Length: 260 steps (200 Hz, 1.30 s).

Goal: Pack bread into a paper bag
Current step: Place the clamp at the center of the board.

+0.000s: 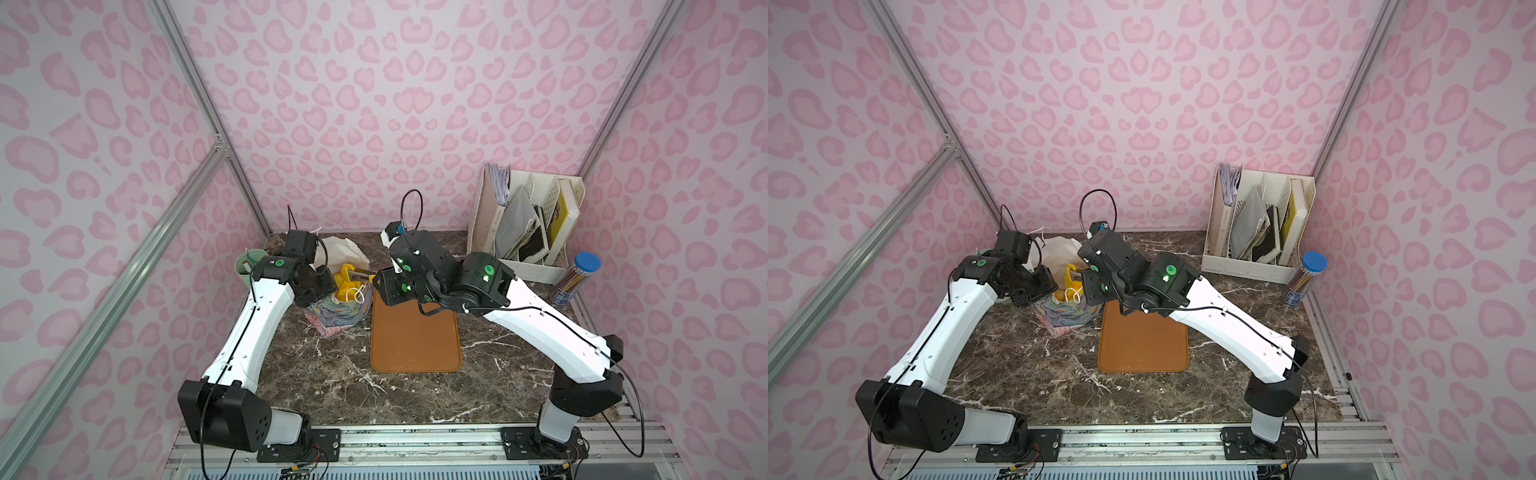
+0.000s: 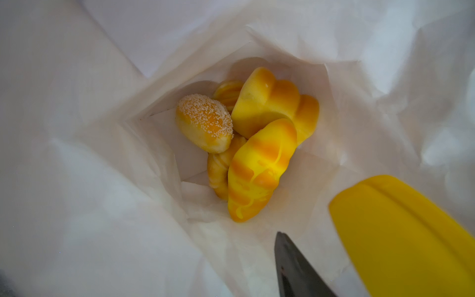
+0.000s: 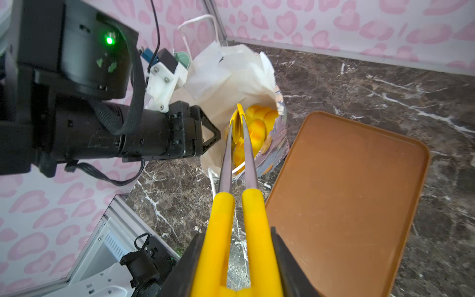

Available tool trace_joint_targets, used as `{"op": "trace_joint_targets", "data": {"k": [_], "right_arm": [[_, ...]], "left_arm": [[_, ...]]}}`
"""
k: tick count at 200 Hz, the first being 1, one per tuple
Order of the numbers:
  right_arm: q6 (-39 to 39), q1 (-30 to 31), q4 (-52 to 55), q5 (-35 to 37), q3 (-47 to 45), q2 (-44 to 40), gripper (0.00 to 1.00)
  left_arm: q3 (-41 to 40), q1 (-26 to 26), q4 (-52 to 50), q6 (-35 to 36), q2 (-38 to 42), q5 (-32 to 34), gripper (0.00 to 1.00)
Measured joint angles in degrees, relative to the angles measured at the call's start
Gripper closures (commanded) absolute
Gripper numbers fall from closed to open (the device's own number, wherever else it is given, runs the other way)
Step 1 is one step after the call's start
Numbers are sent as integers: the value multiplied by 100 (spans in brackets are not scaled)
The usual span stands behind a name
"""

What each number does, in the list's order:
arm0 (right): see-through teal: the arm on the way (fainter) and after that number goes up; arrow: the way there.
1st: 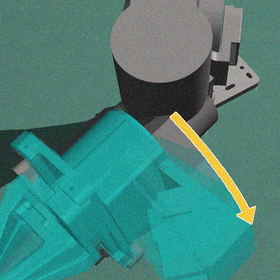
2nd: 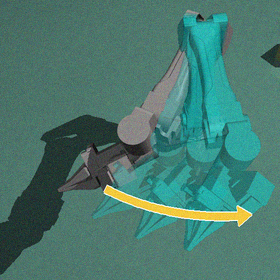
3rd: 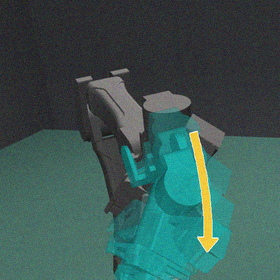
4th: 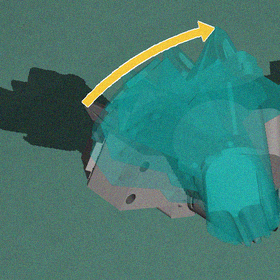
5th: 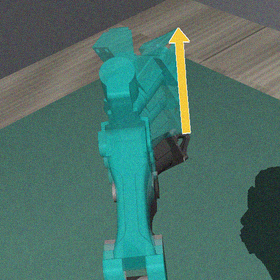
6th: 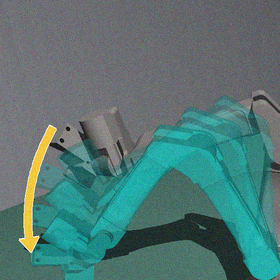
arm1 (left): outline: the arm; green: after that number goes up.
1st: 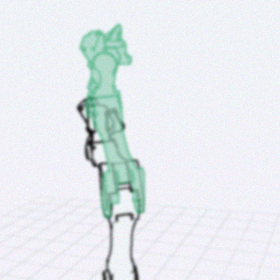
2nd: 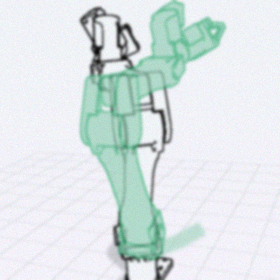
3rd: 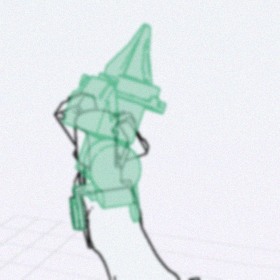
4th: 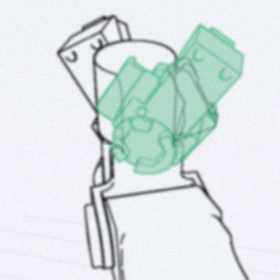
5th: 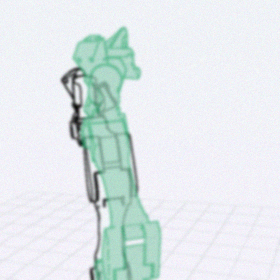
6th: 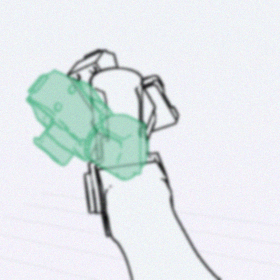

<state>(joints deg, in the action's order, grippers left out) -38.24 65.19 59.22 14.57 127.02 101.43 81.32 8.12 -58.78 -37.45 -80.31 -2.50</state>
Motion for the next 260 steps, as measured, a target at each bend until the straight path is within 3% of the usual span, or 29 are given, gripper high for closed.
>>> {"op": "trace_joint_targets", "data": {"k": [71,90,141,166,209,260], "right_arm": [[90,-557,-197,911,-636,-920,70],[-85,-793,-249,1187,-1598,-1504,70],[-1067,-1631,-114,1198,-5418,-3386,74],[-1447,-1851,-83,1012,-6398,-3884,75],[-1655,-2264,-619,739,-7156,-4284,76],[-1755,-2332,-975,435,-7587,-4310,76]], "left_arm": [[98,4,-2,0,-118,-46,42],[304,4,-57,9,-192,-68,42],[640,4,-85,31,-273,-131,42],[654,9,-136,52,-291,-151,42],[730,22,-201,55,-376,-225,42],[846,26,-243,55,-398,-238,42]]}}
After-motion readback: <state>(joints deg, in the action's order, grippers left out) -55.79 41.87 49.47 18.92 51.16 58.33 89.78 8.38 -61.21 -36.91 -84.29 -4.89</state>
